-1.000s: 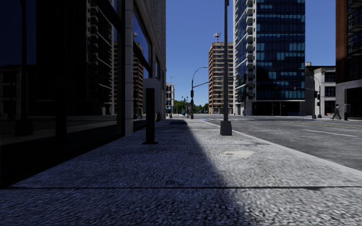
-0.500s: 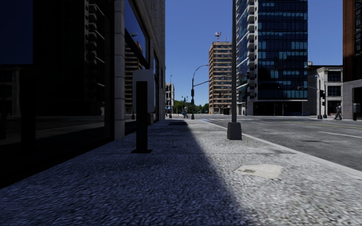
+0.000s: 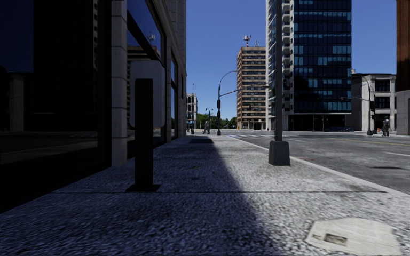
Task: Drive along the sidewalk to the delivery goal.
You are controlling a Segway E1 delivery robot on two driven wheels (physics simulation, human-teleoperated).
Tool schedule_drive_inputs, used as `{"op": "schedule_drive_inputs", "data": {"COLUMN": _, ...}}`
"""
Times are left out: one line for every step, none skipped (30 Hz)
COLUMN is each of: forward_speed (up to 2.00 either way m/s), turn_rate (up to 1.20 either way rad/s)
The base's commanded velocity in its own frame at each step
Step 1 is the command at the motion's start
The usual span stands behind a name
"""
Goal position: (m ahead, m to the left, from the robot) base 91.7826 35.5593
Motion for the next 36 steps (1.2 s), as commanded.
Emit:
{"op": "schedule_drive_inputs", "data": {"forward_speed": 2.0, "turn_rate": 0.0}}
{"op": "schedule_drive_inputs", "data": {"forward_speed": 2.0, "turn_rate": 0.0}}
{"op": "schedule_drive_inputs", "data": {"forward_speed": 2.0, "turn_rate": 0.0}}
{"op": "schedule_drive_inputs", "data": {"forward_speed": 2.0, "turn_rate": 0.0}}
{"op": "schedule_drive_inputs", "data": {"forward_speed": 2.0, "turn_rate": 0.0}}
{"op": "schedule_drive_inputs", "data": {"forward_speed": 2.0, "turn_rate": 0.0}}
{"op": "schedule_drive_inputs", "data": {"forward_speed": 2.0, "turn_rate": 0.0}}
{"op": "schedule_drive_inputs", "data": {"forward_speed": 2.0, "turn_rate": 0.0}}
{"op": "schedule_drive_inputs", "data": {"forward_speed": 2.0, "turn_rate": 0.0}}
{"op": "schedule_drive_inputs", "data": {"forward_speed": 2.0, "turn_rate": 0.0}}
{"op": "schedule_drive_inputs", "data": {"forward_speed": 2.0, "turn_rate": 0.0}}
{"op": "schedule_drive_inputs", "data": {"forward_speed": 2.0, "turn_rate": 0.0}}
{"op": "schedule_drive_inputs", "data": {"forward_speed": 2.0, "turn_rate": 0.0}}
{"op": "schedule_drive_inputs", "data": {"forward_speed": 2.0, "turn_rate": 0.0}}
{"op": "schedule_drive_inputs", "data": {"forward_speed": 2.0, "turn_rate": 0.0}}
{"op": "schedule_drive_inputs", "data": {"forward_speed": 2.0, "turn_rate": 0.0}}
{"op": "schedule_drive_inputs", "data": {"forward_speed": 2.0, "turn_rate": 0.0}}
{"op": "schedule_drive_inputs", "data": {"forward_speed": 2.0, "turn_rate": 0.0}}
{"op": "schedule_drive_inputs", "data": {"forward_speed": 2.0, "turn_rate": 0.0}}
{"op": "schedule_drive_inputs", "data": {"forward_speed": 2.0, "turn_rate": 0.0}}
{"op": "schedule_drive_inputs", "data": {"forward_speed": 2.0, "turn_rate": 0.0}}
{"op": "schedule_drive_inputs", "data": {"forward_speed": 2.0, "turn_rate": 0.0}}
{"op": "schedule_drive_inputs", "data": {"forward_speed": 2.0, "turn_rate": 0.0}}
{"op": "schedule_drive_inputs", "data": {"forward_speed": 2.0, "turn_rate": 0.0}}
{"op": "schedule_drive_inputs", "data": {"forward_speed": 2.0, "turn_rate": 0.0}}
{"op": "schedule_drive_inputs", "data": {"forward_speed": 2.0, "turn_rate": 0.0}}
{"op": "schedule_drive_inputs", "data": {"forward_speed": 2.0, "turn_rate": 0.0}}
{"op": "schedule_drive_inputs", "data": {"forward_speed": 2.0, "turn_rate": 0.0}}
{"op": "schedule_drive_inputs", "data": {"forward_speed": 2.0, "turn_rate": 0.0}}
{"op": "schedule_drive_inputs", "data": {"forward_speed": 2.0, "turn_rate": 0.0}}
{"op": "schedule_drive_inputs", "data": {"forward_speed": 2.0, "turn_rate": 0.0}}
{"op": "schedule_drive_inputs", "data": {"forward_speed": 2.0, "turn_rate": 0.0}}
{"op": "schedule_drive_inputs", "data": {"forward_speed": 2.0, "turn_rate": 0.0}}
{"op": "schedule_drive_inputs", "data": {"forward_speed": 2.0, "turn_rate": 0.0}}
{"op": "schedule_drive_inputs", "data": {"forward_speed": 2.0, "turn_rate": 0.0}}
{"op": "schedule_drive_inputs", "data": {"forward_speed": 2.0, "turn_rate": 0.0}}
